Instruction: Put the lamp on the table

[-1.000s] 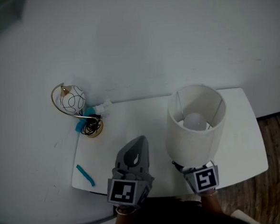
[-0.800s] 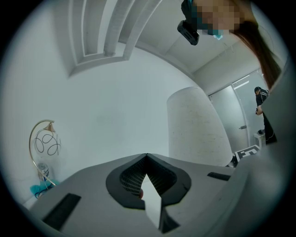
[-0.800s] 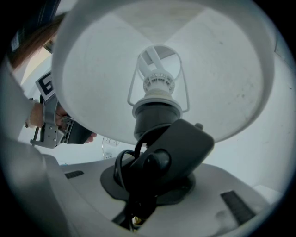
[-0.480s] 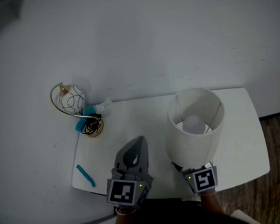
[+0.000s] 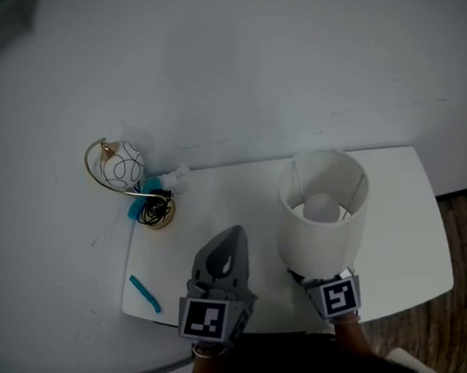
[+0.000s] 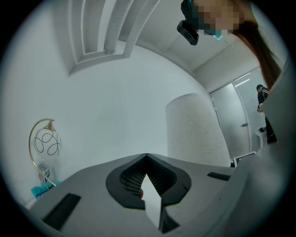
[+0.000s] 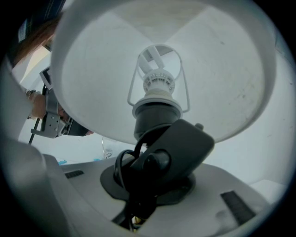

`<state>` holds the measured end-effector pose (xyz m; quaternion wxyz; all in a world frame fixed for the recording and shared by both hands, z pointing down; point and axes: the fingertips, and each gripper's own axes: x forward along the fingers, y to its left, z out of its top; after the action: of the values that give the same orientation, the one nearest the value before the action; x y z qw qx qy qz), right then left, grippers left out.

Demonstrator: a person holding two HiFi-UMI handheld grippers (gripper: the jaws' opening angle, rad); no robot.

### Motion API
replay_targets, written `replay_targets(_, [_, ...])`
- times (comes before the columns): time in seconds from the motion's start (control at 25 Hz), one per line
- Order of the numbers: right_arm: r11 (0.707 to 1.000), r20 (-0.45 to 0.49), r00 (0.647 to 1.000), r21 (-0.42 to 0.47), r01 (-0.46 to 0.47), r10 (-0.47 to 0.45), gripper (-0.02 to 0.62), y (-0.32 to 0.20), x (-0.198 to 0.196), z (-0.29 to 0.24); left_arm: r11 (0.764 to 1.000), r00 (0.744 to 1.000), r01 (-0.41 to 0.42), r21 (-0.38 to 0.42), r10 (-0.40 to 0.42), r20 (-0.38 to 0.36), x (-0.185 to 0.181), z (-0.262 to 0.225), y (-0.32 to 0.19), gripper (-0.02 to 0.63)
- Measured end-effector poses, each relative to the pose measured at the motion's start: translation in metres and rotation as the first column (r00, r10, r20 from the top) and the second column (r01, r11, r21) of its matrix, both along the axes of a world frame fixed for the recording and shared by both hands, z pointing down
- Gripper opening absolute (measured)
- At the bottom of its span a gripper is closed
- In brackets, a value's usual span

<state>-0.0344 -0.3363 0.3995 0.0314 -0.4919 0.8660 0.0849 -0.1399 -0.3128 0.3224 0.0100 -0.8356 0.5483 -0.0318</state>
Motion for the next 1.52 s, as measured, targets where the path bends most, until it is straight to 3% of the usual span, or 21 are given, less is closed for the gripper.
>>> replay_targets(1.52, [0.994, 0.016, 0.998, -0.088, 0.061, -0.06, 0.084, -0.03, -0.017, 0.045, 0.999, 1.0, 0.019, -0.026, -0.018, 0.023, -0.007, 0.016, -0.029, -0.002])
